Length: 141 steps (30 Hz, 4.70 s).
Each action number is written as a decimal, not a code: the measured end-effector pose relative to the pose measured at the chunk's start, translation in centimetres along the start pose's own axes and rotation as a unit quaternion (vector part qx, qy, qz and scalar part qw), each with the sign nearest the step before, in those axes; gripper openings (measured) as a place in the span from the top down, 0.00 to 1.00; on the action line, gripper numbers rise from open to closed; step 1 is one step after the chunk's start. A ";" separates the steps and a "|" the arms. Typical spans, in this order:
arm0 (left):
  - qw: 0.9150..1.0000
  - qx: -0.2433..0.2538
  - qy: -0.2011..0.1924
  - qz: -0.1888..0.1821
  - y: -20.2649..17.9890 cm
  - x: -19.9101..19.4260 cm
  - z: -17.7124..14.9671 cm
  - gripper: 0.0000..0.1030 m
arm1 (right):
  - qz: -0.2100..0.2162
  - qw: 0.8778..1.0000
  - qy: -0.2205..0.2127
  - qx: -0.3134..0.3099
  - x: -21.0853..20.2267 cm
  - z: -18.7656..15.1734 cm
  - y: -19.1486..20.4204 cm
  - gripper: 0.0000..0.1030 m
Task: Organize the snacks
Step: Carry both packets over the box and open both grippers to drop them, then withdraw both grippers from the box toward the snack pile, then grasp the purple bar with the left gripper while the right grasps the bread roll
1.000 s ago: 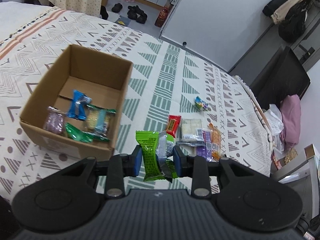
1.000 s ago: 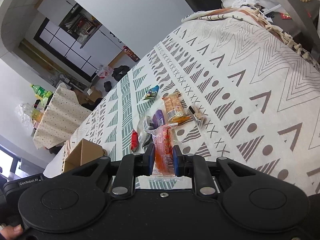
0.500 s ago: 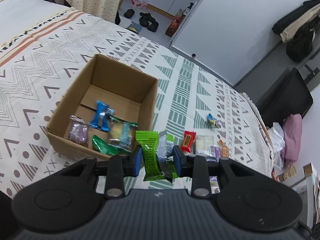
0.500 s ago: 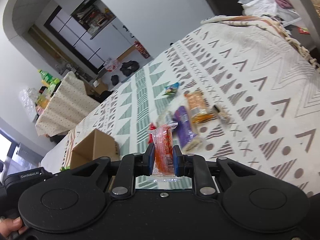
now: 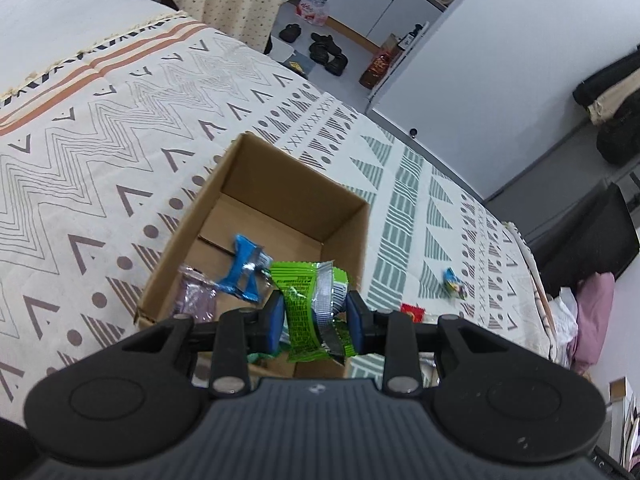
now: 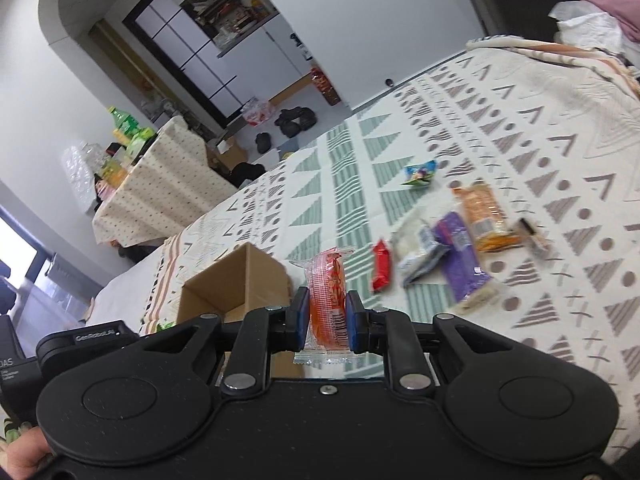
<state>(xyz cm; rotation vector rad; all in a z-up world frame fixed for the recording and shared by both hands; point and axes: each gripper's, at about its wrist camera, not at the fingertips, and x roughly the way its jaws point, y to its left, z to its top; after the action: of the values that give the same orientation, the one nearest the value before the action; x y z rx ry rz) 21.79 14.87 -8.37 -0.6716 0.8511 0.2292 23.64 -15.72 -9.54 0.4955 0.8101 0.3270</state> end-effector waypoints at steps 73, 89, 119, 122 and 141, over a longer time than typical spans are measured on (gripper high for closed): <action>0.997 0.068 0.013 0.033 -8.4 -1.5 -5.5 0.00 | -0.019 0.999 -0.032 0.015 -5.5 0.5 -5.6 0.00; 0.993 0.100 0.028 0.052 -12.1 0.3 -7.9 0.00 | -0.042 0.997 -0.040 0.050 -7.0 0.9 -11.4 0.00; 0.984 0.152 0.094 0.019 -18.2 11.1 -11.6 0.15 | -0.029 0.982 -0.012 0.188 0.7 2.1 -19.8 0.16; 0.983 0.150 0.100 0.018 -18.6 12.2 -11.8 0.17 | -0.029 0.981 -0.006 0.191 1.6 2.3 -20.4 0.22; 0.975 0.151 0.155 0.040 -20.2 19.5 -14.0 0.34 | -0.038 0.985 0.041 0.165 7.3 3.4 -21.5 0.42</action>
<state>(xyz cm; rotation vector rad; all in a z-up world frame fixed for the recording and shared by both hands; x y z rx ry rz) 34.76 -10.94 -20.52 -0.3914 1.1861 0.0629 32.90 -31.39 -23.55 0.7634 0.9665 0.1423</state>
